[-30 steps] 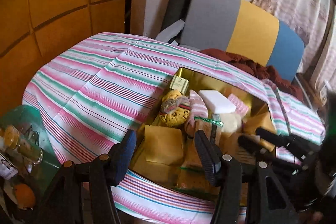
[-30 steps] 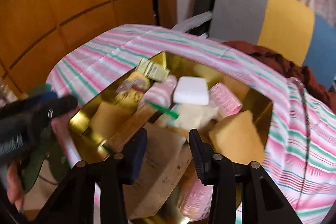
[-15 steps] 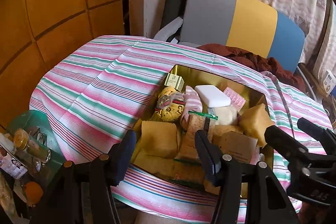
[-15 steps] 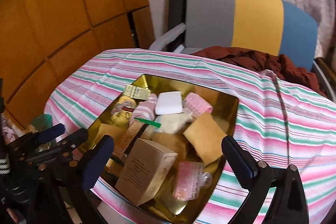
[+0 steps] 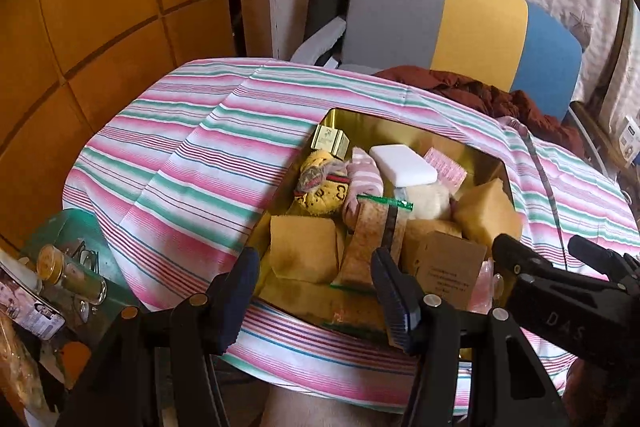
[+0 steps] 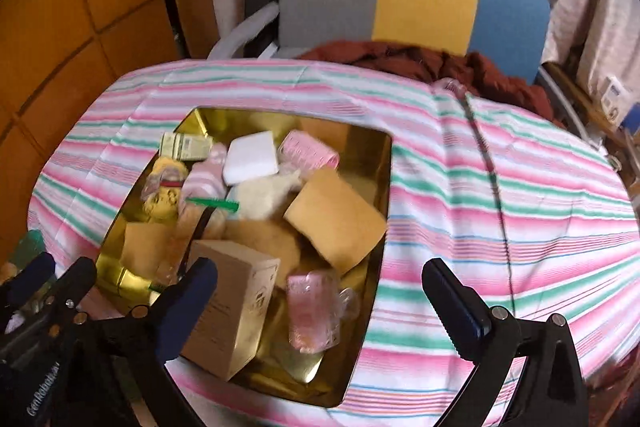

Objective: Organize objects

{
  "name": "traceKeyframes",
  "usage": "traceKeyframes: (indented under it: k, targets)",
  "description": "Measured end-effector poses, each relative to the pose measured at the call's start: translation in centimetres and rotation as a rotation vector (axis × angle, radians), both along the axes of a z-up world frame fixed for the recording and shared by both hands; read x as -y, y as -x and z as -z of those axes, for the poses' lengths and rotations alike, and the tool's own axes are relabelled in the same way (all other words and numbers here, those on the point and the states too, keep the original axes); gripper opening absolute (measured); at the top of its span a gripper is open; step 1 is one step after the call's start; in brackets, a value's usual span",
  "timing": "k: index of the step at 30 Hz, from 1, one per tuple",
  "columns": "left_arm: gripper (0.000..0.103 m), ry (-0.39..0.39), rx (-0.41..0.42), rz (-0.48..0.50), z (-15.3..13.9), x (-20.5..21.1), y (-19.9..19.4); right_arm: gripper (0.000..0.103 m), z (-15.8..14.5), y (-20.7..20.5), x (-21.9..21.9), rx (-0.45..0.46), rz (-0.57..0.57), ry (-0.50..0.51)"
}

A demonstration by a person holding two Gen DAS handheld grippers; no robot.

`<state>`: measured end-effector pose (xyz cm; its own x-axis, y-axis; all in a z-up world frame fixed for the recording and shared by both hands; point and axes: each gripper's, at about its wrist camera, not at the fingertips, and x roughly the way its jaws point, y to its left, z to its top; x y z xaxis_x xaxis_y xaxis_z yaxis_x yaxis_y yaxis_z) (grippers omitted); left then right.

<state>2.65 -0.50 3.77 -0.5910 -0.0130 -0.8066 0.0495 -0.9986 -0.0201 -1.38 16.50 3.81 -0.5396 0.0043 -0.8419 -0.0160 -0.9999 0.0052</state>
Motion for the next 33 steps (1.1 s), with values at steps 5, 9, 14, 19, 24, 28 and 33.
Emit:
traceKeyframes:
  k: [5,9,14,19,24,28,33]
  targets:
    - [0.059,0.004,0.008,0.002,-0.08,-0.14,-0.12,0.103,-0.29,-0.37,0.12,-0.023,-0.003,0.025]
    - [0.058,-0.009,0.002,0.012,-0.35,-0.18,-0.26,0.103,-0.54,-0.35,0.34,-0.037,-0.001,0.016]
    - [0.058,-0.009,0.007,0.014,-0.40,-0.30,-0.26,0.103,-0.60,-0.25,0.10,-0.045,0.012,0.023]
    - [0.058,-0.016,0.018,0.017,-0.28,-0.22,-0.15,0.103,-0.45,-0.21,0.03,-0.048,0.021,0.016]
    - [0.058,-0.024,0.013,0.018,-0.43,-0.17,-0.18,0.103,-0.24,-0.13,0.03,-0.047,0.024,0.006]
    - [0.057,-0.030,0.013,0.005,-0.37,0.05,-0.10,0.103,-0.25,-0.16,-0.01,-0.054,0.024,0.002]
    - [0.056,-0.007,0.008,-0.023,-0.11,0.34,-0.05,0.103,-0.14,-0.18,-0.13,-0.050,0.025,0.009]
